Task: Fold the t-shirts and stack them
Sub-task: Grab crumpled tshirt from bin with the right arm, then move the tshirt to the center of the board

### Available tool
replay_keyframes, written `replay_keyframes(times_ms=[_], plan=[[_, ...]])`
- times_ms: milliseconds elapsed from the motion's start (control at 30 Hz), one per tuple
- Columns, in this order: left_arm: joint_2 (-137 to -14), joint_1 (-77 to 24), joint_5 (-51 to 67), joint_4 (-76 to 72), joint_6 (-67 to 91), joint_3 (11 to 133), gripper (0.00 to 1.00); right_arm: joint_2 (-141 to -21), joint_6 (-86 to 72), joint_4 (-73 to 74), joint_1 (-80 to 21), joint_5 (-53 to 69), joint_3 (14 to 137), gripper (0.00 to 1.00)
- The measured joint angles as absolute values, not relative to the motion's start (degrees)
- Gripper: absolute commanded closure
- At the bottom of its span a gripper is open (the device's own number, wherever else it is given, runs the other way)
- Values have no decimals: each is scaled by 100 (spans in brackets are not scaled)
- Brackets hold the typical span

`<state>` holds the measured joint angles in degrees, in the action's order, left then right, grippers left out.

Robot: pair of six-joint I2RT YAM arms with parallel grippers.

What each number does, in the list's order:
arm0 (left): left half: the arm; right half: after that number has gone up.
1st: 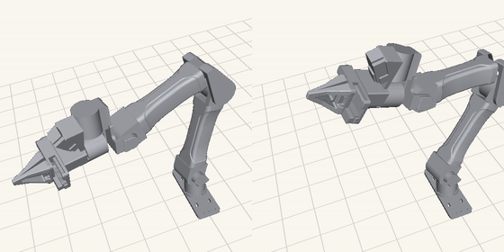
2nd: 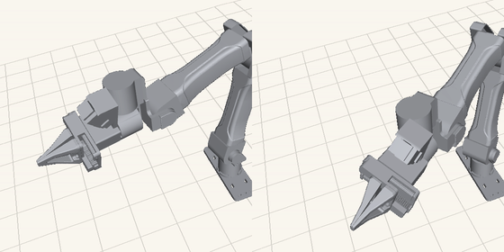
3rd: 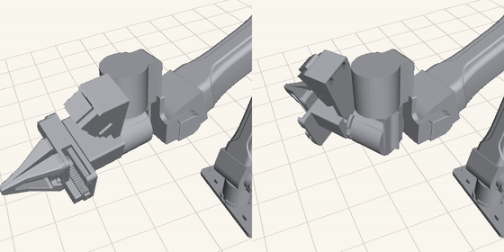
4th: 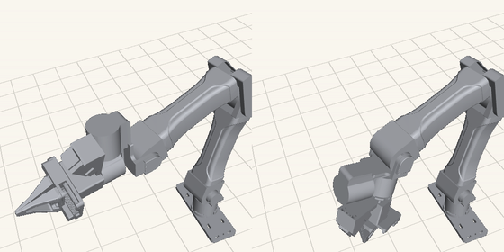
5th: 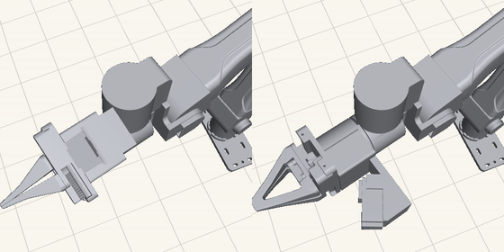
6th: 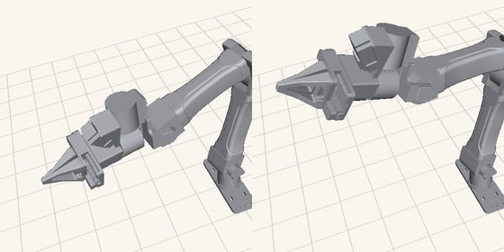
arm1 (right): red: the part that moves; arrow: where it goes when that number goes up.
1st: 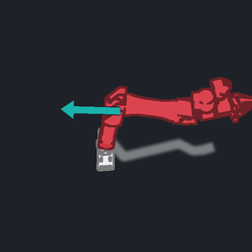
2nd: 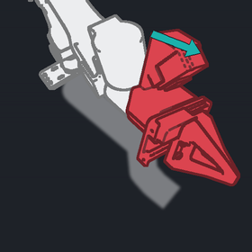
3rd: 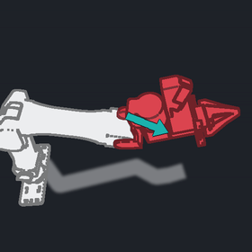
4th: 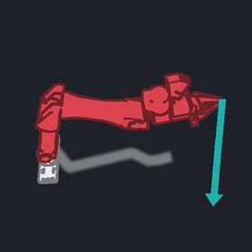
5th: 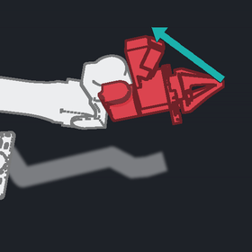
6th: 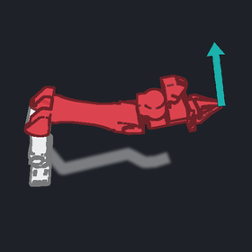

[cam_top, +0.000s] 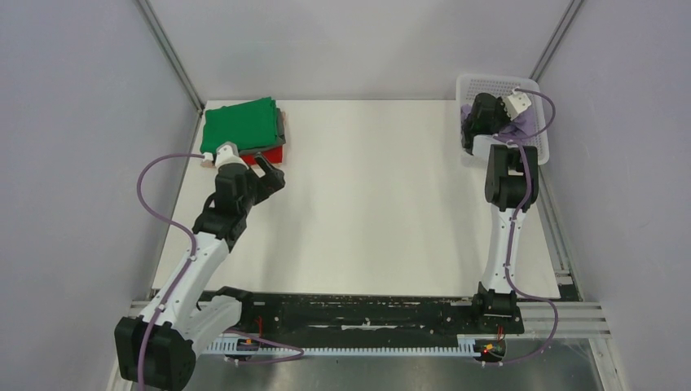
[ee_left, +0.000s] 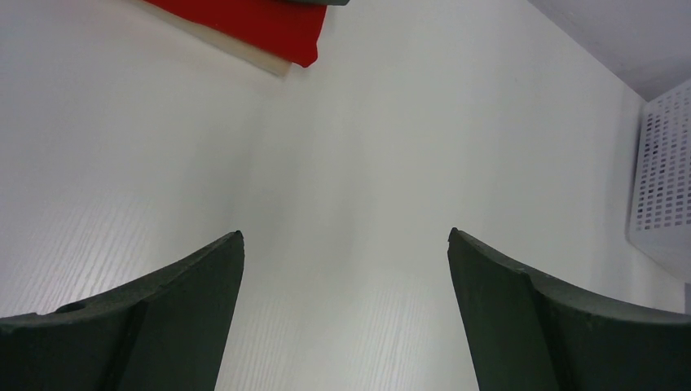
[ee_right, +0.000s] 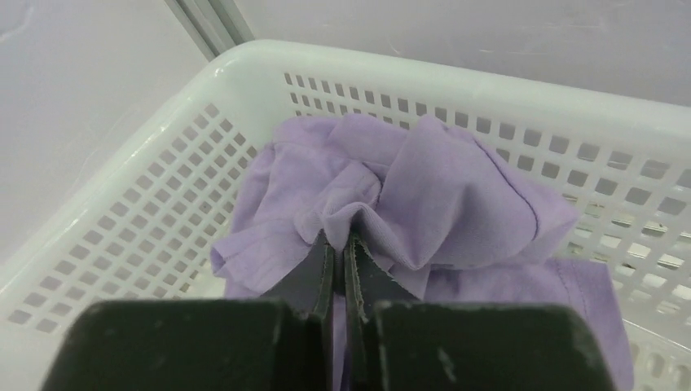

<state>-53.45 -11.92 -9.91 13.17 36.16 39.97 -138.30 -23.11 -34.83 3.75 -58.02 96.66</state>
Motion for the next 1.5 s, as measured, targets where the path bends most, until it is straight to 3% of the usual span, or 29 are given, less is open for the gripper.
replay_keyframes(times_ms=[433,700,900,1233,1500], plan=[[-5446,-1192,-897,1332,3616,4099,0,-13386,-1354,-4936,156,-5078,8646,100],[-4908,-1192,-735,1448,3612,4095,0,-12228,-690,-5607,-585,-4429,8278,100],[-4554,-1192,-733,1487,3594,4040,0,-11214,-456,-5223,-1061,-3411,8287,100],[-4525,-1192,-534,1616,3588,3824,0,-10530,-515,-2386,-1916,-545,11021,100],[-4370,-1192,-327,1623,3590,3743,0,-9856,-233,-2110,-3677,784,11474,100]])
